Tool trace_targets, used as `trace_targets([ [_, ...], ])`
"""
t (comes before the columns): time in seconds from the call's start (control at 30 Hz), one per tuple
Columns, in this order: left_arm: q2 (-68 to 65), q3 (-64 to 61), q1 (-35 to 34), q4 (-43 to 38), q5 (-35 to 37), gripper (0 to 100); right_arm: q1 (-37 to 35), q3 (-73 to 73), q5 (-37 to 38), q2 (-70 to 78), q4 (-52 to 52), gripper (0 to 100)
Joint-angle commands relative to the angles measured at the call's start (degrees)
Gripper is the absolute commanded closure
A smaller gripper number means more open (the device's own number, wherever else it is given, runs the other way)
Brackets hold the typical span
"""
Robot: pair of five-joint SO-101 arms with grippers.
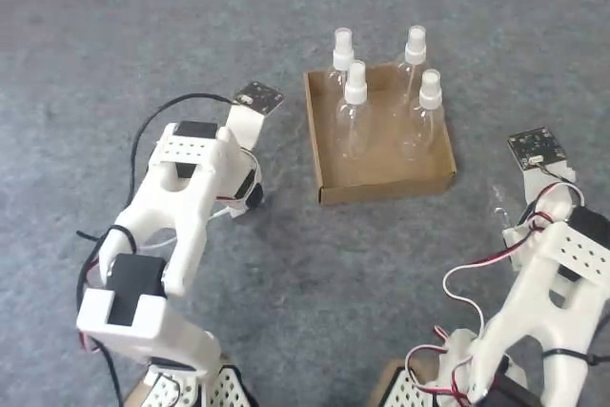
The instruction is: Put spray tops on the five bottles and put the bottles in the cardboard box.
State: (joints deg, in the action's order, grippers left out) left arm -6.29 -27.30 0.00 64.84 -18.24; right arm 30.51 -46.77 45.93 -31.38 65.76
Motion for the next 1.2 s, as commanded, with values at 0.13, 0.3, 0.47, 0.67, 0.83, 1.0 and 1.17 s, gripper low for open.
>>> trace_targets([
  [0.13,0.26,-2.86,0.18,-2.20,-1.49,87,0.48,0.35,0.79,-3.30,-0.40,70.0],
  [0.3,0.44,-5.32,0.18,-2.20,-2.11,90,0.48,0.35,0.79,-3.30,-0.31,70.0],
  [0.47,1.14,-4.97,-0.44,-1.23,-1.76,98,0.48,0.70,0.88,-3.38,1.98,69.9],
  [0.67,7.82,1.10,-2.55,8.35,4.13,98,3.03,0.70,4.31,-3.38,1.98,69.8],
  [0.83,19.60,7.78,-5.45,17.32,6.86,98,5.14,0.70,6.42,-3.38,1.98,69.8],
  [1.0,30.24,8.75,-5.98,21.89,10.90,98,5.14,2.20,6.15,-3.47,1.98,69.5],
  [1.17,34.46,-0.13,-1.05,14.33,14.77,98,5.05,6.68,2.37,-3.47,4.79,63.1],
])
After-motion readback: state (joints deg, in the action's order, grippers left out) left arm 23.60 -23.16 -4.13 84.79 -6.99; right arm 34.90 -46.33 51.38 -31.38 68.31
